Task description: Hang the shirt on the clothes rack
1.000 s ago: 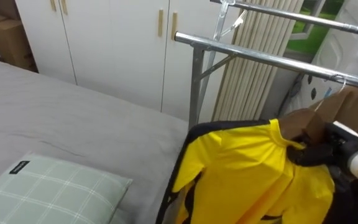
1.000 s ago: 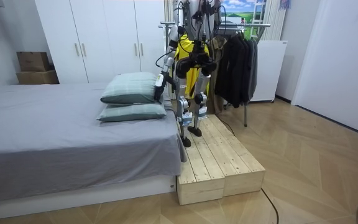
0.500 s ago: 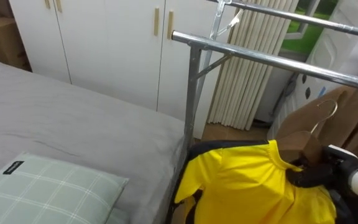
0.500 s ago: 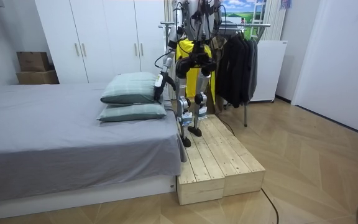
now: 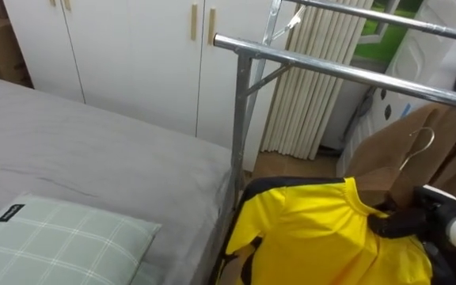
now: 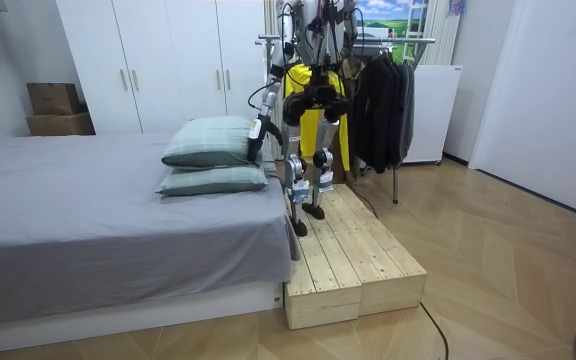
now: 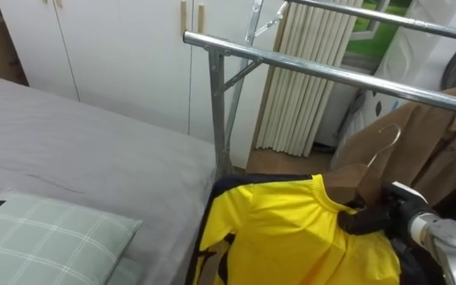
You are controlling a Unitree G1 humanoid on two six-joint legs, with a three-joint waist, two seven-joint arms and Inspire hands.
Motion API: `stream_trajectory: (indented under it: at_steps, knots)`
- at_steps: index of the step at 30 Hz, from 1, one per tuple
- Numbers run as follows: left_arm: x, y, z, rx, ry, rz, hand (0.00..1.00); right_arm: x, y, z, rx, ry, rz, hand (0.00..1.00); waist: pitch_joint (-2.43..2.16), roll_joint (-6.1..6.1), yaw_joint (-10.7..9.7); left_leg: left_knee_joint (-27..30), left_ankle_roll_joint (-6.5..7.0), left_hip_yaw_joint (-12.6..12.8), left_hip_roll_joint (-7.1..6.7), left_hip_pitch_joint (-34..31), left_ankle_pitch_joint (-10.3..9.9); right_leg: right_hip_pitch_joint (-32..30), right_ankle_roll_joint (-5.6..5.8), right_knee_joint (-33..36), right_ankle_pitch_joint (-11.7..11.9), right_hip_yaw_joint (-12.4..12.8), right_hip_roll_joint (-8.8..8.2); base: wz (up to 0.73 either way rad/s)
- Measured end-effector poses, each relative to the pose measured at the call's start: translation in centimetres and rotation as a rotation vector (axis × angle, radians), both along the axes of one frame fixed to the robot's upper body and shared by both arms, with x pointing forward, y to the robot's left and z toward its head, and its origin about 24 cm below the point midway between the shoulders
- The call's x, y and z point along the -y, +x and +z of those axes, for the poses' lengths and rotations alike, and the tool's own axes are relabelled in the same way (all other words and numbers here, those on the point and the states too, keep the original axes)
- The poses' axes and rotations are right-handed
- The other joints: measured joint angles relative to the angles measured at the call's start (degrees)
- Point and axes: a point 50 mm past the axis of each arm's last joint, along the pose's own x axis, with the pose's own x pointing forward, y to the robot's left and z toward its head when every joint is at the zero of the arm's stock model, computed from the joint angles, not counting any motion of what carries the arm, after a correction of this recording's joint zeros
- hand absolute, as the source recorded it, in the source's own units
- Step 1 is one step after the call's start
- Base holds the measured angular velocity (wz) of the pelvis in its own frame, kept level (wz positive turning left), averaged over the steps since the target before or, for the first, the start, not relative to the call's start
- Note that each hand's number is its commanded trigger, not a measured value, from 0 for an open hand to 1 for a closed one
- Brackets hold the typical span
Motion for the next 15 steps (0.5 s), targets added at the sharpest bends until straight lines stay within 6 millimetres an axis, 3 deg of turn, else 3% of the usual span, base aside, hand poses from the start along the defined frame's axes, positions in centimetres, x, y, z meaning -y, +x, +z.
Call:
stream_trajectory:
  at_steps: [4,7,15]
  knots:
    - [0.0,-0.8,0.1,-0.013,0.003,0.013,0.00,-0.1,1.8,3.3,0.114,-0.070,0.008,1.00,-0.02,-0.02,-0.4,-0.2,0.56,-1.2,-0.66,0.1,-0.2,0.4,-0.03,-0.5,0.4,1.3,0.42,-0.16]
    - [0.0,-1.3,0.1,-0.027,0.001,0.015,0.00,-0.1,2.3,4.6,0.171,-0.100,0.003,1.00,-0.01,-0.02,-1.0,-0.2,0.40,-1.2,-0.65,0.7,-0.1,1.2,-0.11,-1.0,0.6,1.3,0.41,0.00]
    - [0.1,-1.3,0.1,-0.027,0.000,0.003,0.00,-0.6,2.7,5.7,0.234,-0.126,0.007,1.00,0.00,-0.11,-0.9,-0.1,0.90,-1.1,-0.67,0.6,-0.4,1.2,0.24,-1.0,0.8,1.0,0.28,0.00]
